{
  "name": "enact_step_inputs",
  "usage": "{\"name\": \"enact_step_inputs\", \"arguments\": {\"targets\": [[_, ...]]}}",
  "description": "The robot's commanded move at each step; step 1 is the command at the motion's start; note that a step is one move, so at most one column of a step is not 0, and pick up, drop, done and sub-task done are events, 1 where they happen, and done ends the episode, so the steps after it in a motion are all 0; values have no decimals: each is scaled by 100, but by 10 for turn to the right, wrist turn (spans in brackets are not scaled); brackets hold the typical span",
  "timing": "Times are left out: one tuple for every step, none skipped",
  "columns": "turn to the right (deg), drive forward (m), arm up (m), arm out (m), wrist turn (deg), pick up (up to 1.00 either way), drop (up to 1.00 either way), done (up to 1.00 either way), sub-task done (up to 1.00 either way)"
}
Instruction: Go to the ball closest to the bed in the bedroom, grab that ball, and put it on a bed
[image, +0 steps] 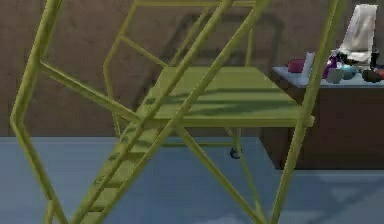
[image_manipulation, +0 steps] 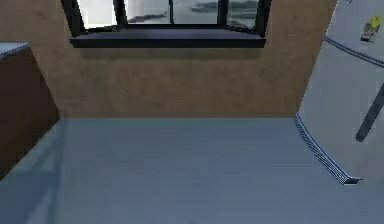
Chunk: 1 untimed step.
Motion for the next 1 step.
{"name": "enact_step_inputs", "arguments": {"targets": [[-450,0,0,0,0,0,0,0,0]]}}
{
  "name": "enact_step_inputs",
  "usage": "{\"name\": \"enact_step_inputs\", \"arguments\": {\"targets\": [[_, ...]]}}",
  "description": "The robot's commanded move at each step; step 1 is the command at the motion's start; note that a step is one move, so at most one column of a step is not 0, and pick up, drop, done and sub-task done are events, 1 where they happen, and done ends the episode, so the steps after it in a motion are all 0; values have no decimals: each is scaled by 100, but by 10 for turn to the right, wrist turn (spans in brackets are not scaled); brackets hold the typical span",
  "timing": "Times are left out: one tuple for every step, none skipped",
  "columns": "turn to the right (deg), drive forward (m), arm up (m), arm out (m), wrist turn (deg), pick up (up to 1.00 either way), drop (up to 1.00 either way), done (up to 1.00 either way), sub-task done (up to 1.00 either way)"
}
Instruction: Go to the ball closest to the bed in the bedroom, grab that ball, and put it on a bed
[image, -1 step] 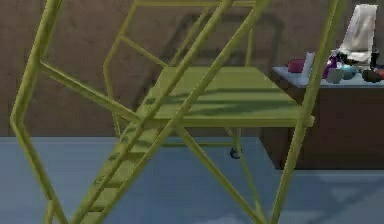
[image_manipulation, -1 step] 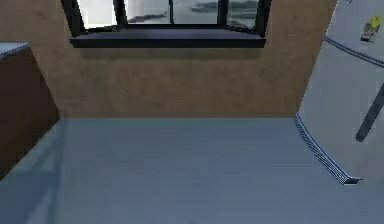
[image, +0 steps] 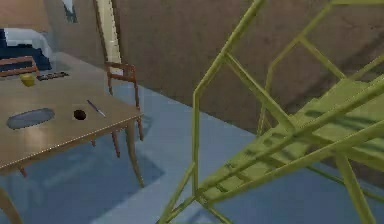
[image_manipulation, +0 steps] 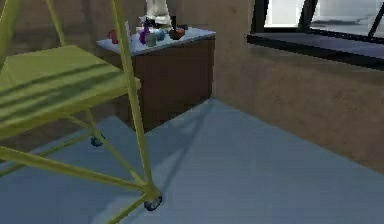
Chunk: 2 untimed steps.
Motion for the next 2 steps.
{"name": "enact_step_inputs", "arguments": {"targets": [[-450,0,0,0,0,0,0,0,0],[-300,0,0,0,0,0,0,0,0]]}}
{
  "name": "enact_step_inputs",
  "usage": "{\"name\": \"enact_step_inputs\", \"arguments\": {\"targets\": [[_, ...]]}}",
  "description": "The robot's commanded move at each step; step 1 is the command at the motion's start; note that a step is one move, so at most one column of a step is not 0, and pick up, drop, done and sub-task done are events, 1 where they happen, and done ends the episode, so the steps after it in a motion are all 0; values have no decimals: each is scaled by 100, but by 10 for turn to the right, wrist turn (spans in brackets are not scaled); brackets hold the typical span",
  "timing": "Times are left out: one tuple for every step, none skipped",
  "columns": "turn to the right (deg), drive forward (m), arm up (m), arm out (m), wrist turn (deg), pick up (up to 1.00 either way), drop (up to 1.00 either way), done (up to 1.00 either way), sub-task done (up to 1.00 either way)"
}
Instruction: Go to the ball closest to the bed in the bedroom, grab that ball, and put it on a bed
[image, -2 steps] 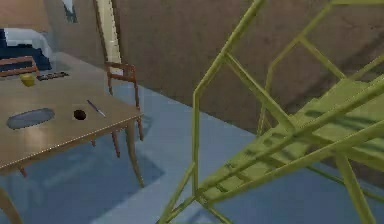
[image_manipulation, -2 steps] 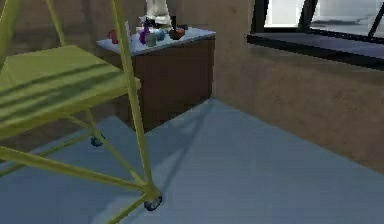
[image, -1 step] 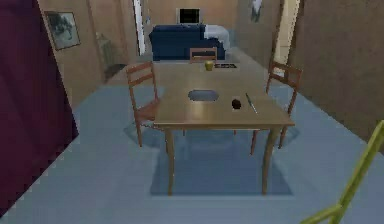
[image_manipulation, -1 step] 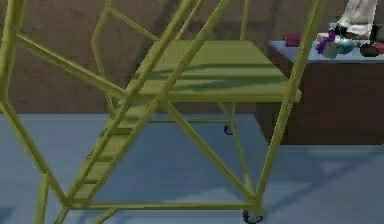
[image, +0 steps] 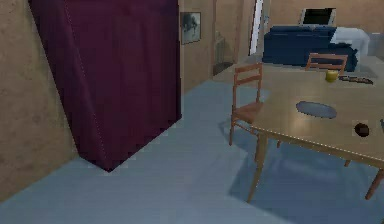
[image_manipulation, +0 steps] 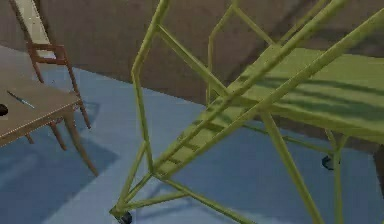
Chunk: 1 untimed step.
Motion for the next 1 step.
{"name": "enact_step_inputs", "arguments": {"targets": [[0,100,0,0,0,0,0,0,0]]}}
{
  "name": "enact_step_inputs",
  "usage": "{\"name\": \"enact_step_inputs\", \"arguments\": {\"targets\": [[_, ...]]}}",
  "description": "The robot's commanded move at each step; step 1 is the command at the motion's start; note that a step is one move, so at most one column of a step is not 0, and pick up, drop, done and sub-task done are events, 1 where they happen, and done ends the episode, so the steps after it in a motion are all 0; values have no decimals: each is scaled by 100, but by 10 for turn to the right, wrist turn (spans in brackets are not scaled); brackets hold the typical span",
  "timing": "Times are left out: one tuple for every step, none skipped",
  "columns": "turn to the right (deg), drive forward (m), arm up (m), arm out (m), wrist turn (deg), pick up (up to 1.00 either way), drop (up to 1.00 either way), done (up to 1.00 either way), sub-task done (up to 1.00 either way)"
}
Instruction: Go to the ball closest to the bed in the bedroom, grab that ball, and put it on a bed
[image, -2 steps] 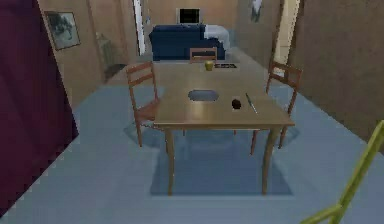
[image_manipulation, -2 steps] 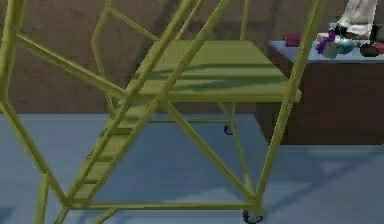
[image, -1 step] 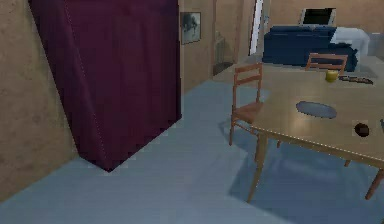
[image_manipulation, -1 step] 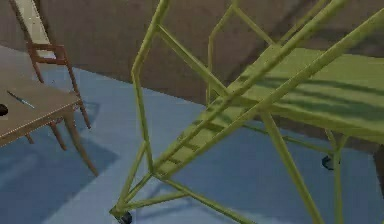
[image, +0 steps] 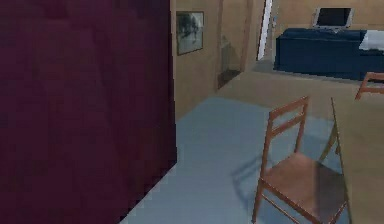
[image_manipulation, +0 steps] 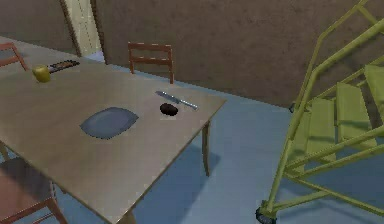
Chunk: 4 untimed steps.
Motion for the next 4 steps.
{"name": "enact_step_inputs", "arguments": {"targets": [[0,20,0,0,0,0,0,0,0],[60,0,0,0,0,0,0,0,0],[0,80,0,0,0,0,0,0,0],[240,0,0,0,0,0,0,0,0]]}}
